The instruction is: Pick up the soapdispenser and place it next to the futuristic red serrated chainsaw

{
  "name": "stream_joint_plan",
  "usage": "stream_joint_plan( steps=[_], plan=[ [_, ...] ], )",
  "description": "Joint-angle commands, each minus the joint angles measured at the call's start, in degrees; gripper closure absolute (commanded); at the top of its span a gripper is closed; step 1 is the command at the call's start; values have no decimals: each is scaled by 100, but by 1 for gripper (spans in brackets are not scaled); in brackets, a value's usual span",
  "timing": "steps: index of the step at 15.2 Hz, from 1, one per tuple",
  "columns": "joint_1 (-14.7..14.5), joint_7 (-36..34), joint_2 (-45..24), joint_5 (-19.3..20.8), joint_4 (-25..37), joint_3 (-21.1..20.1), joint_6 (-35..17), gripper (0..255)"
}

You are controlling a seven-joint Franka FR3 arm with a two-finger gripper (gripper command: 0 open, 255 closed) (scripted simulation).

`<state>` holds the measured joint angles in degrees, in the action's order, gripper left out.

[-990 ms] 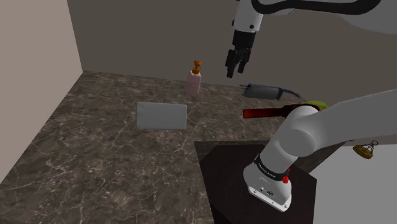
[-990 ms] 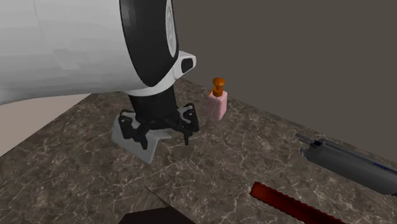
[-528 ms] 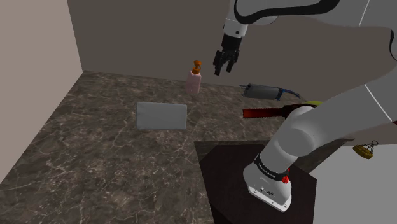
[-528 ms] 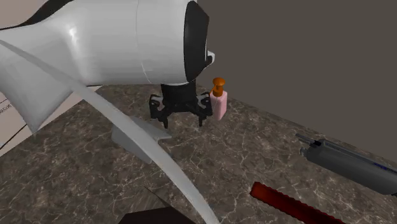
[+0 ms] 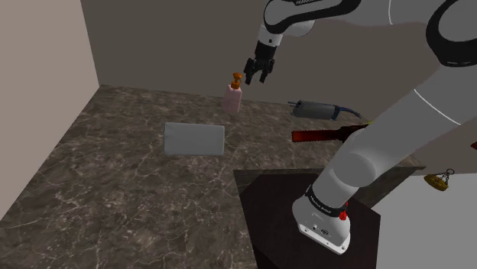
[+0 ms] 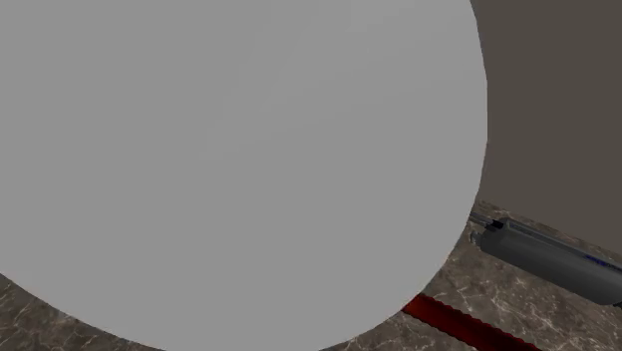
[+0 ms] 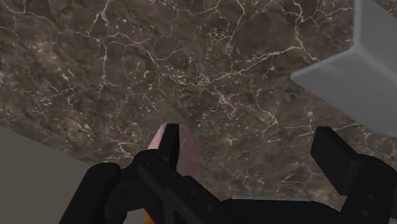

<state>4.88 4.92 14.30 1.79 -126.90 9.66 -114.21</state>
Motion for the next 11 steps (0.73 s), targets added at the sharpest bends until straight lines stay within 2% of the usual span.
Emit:
stream_joint_plan(
  steps=[1, 11],
  plan=[
    [38, 88, -298, -81, 134, 98, -299, 0],
    [293, 647, -2154, -894, 1706, 432, -1130, 0]
  ],
)
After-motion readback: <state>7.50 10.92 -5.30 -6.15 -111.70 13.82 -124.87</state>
